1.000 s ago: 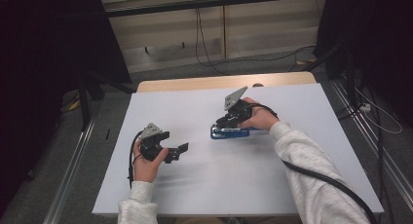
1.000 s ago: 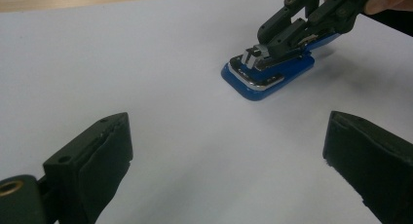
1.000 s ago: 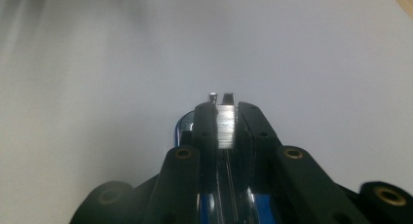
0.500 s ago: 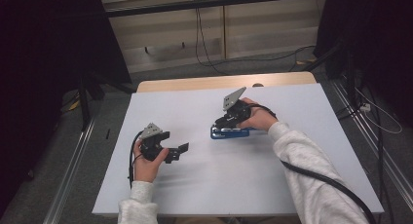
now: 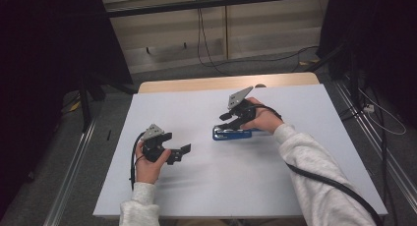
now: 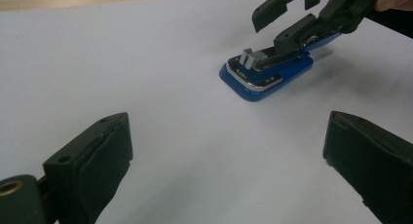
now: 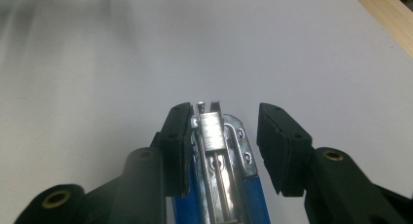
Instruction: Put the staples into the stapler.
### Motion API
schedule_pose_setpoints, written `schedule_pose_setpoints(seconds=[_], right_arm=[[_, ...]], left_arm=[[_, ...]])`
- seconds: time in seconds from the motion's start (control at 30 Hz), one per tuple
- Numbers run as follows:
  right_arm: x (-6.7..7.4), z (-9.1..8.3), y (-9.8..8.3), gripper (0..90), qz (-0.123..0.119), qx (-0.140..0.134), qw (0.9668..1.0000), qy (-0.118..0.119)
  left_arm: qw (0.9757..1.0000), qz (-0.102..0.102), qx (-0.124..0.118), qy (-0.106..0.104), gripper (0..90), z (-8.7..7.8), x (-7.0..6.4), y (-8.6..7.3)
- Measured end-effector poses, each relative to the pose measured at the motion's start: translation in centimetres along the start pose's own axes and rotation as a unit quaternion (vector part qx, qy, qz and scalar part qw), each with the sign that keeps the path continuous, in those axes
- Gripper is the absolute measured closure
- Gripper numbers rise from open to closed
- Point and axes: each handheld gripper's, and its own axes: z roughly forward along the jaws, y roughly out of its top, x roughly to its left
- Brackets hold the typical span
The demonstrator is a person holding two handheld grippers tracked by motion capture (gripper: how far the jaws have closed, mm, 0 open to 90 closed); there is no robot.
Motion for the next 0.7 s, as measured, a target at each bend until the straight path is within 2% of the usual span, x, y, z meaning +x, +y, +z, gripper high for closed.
schedule_pose_setpoints(seconds=[0.33,0.4,0.5,0.57,0.7], right_arm=[[0.8,-2.7,-1.2,44.2,0.049,-0.009,0.9981,-0.036],[1.1,-3.2,-1.5,42.7,0.053,-0.009,0.9977,-0.042],[1.4,-3.9,-2.0,39.7,0.066,-0.009,0.9965,-0.051],[1.5,-4.4,-2.4,33.4,0.076,-0.01,0.9949,-0.065],[1.7,-5.4,-3.0,31.1,0.091,-0.014,0.9925,-0.081]], left_arm=[[1.0,-0.002,-0.001,-0.009,4.2,0.7,-0.2,0.0],[1.0,-0.001,-0.001,-0.01,4.2,0.8,-0.2,0.1],[0.9999,-0.003,-0.002,-0.011,4.2,0.9,-0.3,0.1],[0.9999,-0.001,-0.003,-0.011,4.2,1.0,-0.3,0.2],[0.9999,0.0,-0.001,-0.012,4.2,1.2,-0.4,0.2]])
